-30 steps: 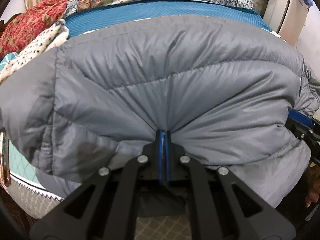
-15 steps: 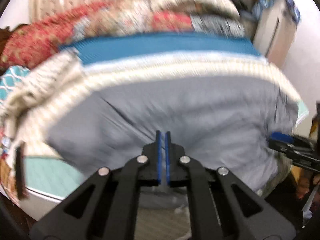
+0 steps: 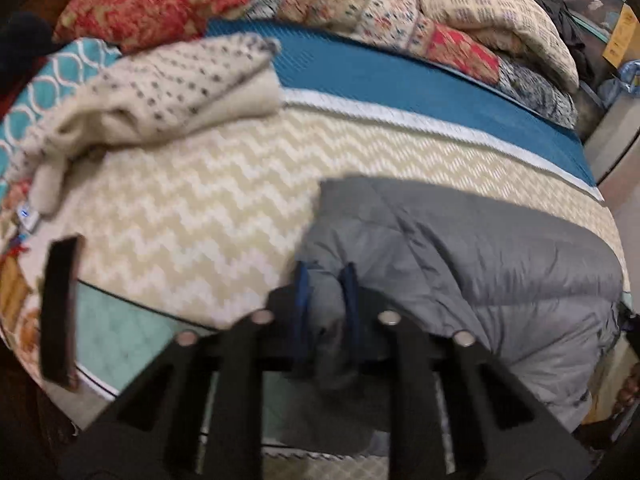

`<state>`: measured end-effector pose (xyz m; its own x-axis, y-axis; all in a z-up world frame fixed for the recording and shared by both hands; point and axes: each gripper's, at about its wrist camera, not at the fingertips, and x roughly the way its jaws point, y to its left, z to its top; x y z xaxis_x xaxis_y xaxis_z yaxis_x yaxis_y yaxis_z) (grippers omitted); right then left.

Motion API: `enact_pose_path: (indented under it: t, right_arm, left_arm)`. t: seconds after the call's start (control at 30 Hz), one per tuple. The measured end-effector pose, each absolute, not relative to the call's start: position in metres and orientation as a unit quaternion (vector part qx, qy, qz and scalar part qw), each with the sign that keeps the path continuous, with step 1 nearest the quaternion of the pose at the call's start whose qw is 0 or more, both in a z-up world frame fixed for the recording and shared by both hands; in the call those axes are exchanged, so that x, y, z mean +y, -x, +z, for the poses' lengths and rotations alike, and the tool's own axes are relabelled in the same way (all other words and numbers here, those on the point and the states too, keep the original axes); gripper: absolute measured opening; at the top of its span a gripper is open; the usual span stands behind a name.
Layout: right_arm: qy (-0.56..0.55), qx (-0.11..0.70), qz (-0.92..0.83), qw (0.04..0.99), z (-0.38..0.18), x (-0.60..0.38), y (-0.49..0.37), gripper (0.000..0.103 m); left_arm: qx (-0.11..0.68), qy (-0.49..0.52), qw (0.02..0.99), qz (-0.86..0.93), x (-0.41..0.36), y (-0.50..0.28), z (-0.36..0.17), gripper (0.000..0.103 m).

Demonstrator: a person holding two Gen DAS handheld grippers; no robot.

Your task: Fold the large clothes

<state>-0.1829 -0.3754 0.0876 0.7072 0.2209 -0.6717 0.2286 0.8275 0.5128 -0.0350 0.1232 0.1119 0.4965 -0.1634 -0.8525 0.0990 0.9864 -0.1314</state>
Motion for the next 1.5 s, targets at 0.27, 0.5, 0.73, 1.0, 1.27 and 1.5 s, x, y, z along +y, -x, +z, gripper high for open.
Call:
enact_pose_path:
  t: [0.27, 0.5, 0.73, 1.0, 1.27, 1.5]
  right_arm:
    - [-0.348, 0.403, 0.008, 0.847, 0.044, -0.376, 0.182, 0.094]
    - [-0.306, 0.407, -0.004, 0.860, 0.067, -0.366, 0.188, 0.092]
    - [-0.284, 0.347, -0.015, 0.894, 0.107, -0.379, 0.220, 0.062]
    - [-0.465, 0.350, -0.007, 0.813, 0.055, -0.422, 0.197, 0.045]
    - [-0.479, 0.382, 0.057, 0.788, 0.043, -0.403, 0.172, 0.037]
    - [-0.392, 0.438, 0.094, 0.804, 0.045, -0.358, 0.149, 0.036]
  left_arm:
    - [0.558, 0.099, 0.819, -0.085, 0.132, 0.043, 0.060, 0.012]
    - [0.525, 0.089, 0.842, -0.092, 0.149, 0.051, 0.098, 0.023]
    - [0.474, 0.077, 0.870, -0.112, 0.174, 0.049, 0.124, 0.086]
    - [0.569, 0.142, 0.786, -0.198, 0.139, 0.012, 0.064, 0.090]
    - [0.588, 0.201, 0.743, -0.249, 0.134, 0.022, 0.050, 0.092]
    - [0.589, 0.189, 0.749, -0.237, 0.113, 0.036, 0.052, 0.095]
